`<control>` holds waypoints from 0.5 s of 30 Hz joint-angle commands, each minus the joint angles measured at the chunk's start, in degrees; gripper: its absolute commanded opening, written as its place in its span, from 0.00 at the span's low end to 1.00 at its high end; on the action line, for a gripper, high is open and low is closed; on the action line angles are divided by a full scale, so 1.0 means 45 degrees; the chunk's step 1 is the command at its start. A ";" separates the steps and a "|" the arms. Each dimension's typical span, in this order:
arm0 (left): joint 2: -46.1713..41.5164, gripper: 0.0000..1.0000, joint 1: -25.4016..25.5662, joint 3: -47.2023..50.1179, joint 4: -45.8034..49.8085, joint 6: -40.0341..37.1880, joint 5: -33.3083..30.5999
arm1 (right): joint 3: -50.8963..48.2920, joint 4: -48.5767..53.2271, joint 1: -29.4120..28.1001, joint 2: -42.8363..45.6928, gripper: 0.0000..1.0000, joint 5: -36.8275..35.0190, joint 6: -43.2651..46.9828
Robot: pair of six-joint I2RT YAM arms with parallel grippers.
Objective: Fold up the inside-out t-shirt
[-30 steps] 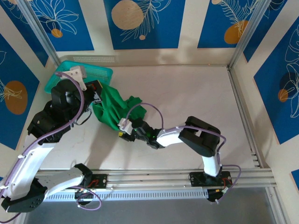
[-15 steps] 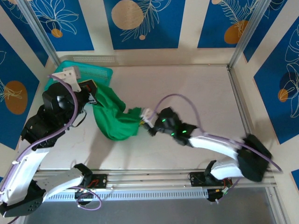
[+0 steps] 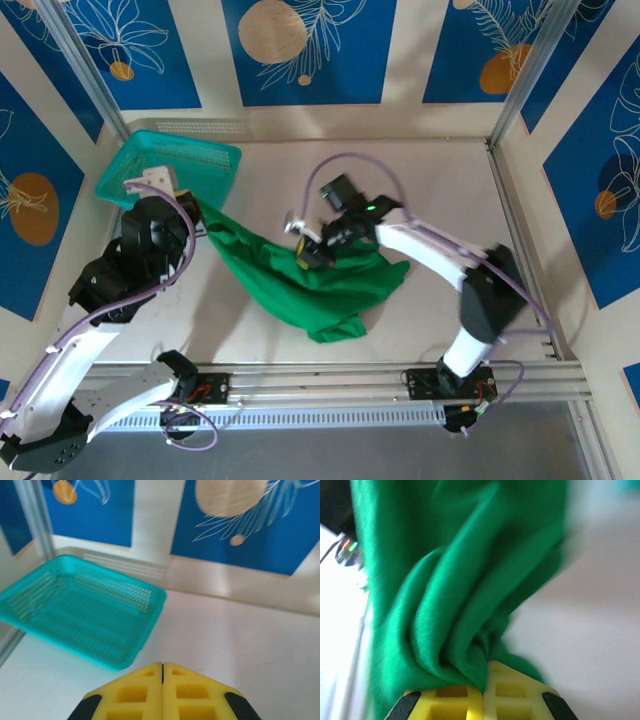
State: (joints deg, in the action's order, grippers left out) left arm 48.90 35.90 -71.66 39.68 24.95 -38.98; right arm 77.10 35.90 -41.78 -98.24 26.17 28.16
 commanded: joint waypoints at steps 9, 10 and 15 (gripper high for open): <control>-0.2258 0.00 -0.0365 0.3016 0.2260 0.1208 -0.1418 | -0.3115 -0.2134 0.0964 0.2147 0.46 -0.0933 -0.4528; -0.2392 0.00 -0.0370 0.3217 0.2316 0.1335 -0.1384 | -0.3446 -0.2296 0.0904 0.2321 0.48 -0.1309 -0.4559; -0.2853 0.00 -0.0380 0.3803 0.2618 0.1941 -0.1295 | -0.3834 -0.2366 0.1356 0.1781 0.49 -0.4441 -0.7271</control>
State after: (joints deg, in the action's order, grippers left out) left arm 37.45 34.92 -55.11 49.60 31.20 -43.77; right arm 60.82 26.55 -37.17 -87.59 15.14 6.50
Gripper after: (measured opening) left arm 0.054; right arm 0.490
